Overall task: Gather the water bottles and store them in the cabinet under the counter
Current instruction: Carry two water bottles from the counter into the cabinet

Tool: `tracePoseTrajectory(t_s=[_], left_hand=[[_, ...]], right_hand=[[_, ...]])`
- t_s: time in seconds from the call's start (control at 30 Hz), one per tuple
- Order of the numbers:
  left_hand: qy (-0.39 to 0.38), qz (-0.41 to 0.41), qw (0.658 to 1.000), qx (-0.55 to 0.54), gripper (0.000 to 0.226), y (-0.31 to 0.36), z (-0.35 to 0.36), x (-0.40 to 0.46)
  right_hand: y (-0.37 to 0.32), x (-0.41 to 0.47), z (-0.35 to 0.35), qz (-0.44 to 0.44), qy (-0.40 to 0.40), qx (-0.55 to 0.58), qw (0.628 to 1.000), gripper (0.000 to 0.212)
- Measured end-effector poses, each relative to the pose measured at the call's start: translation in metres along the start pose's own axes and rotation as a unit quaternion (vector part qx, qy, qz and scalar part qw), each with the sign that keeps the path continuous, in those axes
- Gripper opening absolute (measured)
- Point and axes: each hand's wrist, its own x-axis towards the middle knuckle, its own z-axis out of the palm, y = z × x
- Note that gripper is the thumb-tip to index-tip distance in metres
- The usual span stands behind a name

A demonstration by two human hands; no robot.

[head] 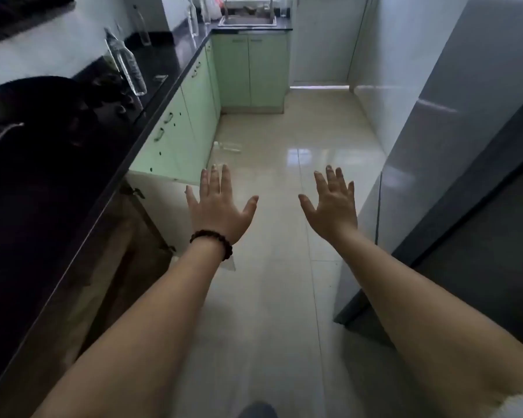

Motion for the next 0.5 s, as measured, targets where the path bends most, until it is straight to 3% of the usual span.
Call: tracePoseTrajectory(t_s=[0.23,0.5], left_hand=[[-0.028,-0.025,0.999,0.035,0.086,-0.014,0.04,0.035],[-0.031,-0.052,0.998,0.025,0.085,-0.028,0.082,0.149]], right_hand=[[0.019,0.039,0.043,0.01,-0.051,-0.013,0.999,0.065],[0.027,0.154,0.086,0.015,-0.047,-0.002,0.999,0.064]])
